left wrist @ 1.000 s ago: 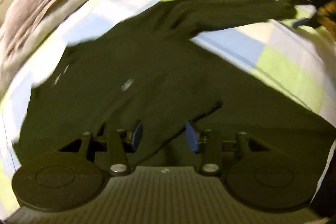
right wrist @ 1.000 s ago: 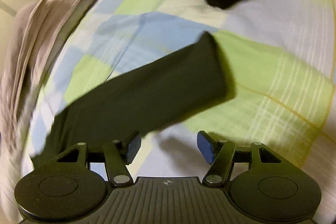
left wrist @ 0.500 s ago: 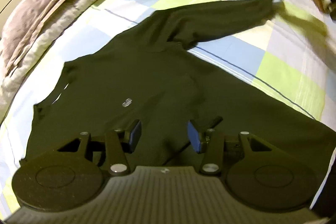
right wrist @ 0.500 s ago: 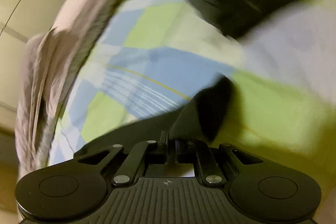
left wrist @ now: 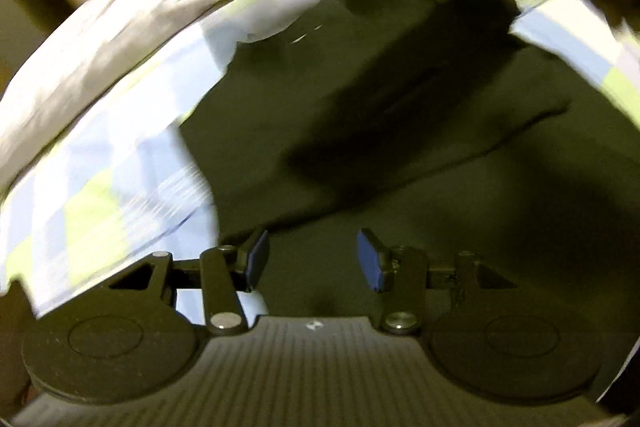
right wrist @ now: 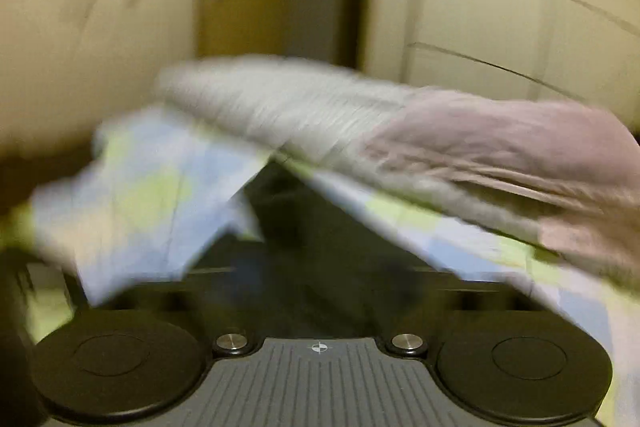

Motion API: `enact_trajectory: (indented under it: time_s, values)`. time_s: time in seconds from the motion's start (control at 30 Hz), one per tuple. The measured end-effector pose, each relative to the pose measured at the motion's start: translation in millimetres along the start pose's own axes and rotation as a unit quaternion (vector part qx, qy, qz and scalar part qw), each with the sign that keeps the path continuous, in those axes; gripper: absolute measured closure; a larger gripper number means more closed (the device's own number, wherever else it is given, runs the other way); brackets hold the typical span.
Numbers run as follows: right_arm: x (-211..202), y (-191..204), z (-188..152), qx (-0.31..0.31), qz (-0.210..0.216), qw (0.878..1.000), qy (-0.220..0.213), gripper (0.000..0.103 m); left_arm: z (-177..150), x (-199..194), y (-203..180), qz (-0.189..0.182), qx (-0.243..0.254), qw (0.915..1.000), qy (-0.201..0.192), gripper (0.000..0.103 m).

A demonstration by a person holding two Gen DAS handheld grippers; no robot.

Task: Fold clothes
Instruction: 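Release the sleeve and smooth the folded shirt with both grippers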

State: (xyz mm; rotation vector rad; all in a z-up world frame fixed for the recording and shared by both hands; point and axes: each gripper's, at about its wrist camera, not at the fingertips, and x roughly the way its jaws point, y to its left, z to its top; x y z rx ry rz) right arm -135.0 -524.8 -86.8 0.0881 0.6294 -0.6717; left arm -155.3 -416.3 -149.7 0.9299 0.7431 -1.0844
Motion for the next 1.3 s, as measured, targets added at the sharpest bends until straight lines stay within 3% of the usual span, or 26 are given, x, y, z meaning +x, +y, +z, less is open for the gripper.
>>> enact_trajectory:
  time_s: [0.2, 0.4, 0.73, 0.87, 0.93, 1.1, 1.3]
  values:
    - [0.8, -17.6, -41.6, 0.076, -0.029, 0.993, 0.091, 0.010, -31.5, 8.7, 45.6, 0.005, -0.038, 0.9992, 0.015, 0.059]
    - [2.2, -39.8, -82.2, 0.146, -0.061, 0.972, 0.175, 0.010, -6.7, 33.0, 43.9, -0.024, -0.025, 0.9993, -0.014, 0.059]
    - [18.5, -151.7, -131.4, 0.166, -0.171, 0.948, 0.211, 0.010, 56.1, 102.0, 20.0, -0.050, 0.039, 0.9976, -0.026, 0.056]
    - [44.7, -151.7, -148.5, 0.121, -0.143, 0.959, 0.214, 0.010, 65.3, 112.9, 22.9, -0.038, 0.031, 0.9986, -0.019, 0.056]
    - [48.8, -155.6, -155.7, 0.115, -0.157, 0.960, 0.202, 0.011, 65.9, 114.8, 23.6, -0.032, 0.034, 0.9988, -0.011, 0.056]
    - [25.9, -177.0, -173.6, 0.134, -0.255, 0.938, 0.194, 0.011, 66.7, 121.1, 24.1, -0.032, 0.045, 0.9985, 0.003, 0.056]
    - [10.4, -178.4, -181.8, 0.147, -0.247, 0.932, 0.219, 0.011, 68.1, 128.0, 26.3, -0.034, 0.054, 0.9979, 0.009, 0.056]
